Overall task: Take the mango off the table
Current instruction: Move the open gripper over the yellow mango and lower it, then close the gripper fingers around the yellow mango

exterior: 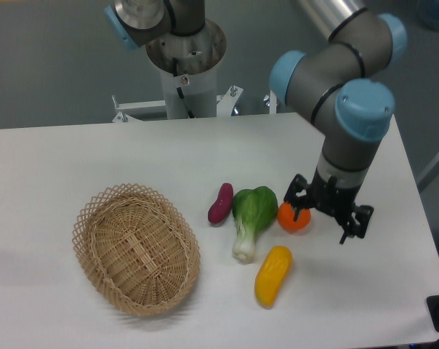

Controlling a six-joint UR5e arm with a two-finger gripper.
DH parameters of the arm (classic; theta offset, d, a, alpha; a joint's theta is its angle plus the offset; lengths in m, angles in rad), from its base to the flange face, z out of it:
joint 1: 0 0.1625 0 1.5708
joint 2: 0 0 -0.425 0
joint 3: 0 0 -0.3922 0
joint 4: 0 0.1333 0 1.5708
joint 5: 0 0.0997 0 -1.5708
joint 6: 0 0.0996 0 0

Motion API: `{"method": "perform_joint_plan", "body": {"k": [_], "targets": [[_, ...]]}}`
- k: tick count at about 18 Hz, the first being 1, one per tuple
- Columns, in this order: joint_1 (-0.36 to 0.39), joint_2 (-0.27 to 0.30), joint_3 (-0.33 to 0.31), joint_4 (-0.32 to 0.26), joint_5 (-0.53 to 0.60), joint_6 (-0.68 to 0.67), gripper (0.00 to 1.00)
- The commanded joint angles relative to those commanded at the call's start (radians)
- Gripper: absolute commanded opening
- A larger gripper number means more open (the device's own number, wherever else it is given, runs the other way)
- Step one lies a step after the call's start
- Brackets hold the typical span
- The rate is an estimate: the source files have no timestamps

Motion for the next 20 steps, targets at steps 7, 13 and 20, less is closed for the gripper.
{"method": "perform_joint_plan", "body": {"k": [7,13,20], "targets": [[-0.034,-0.072,-0.011,0.04,0.003,-0.144,1.0],[-0.048,-0.083,-0.109,0.176,0.006,-0.167,1.0],[-0.06,-0.095,-0.117,0.186,0.009,-0.18,1.0]]}}
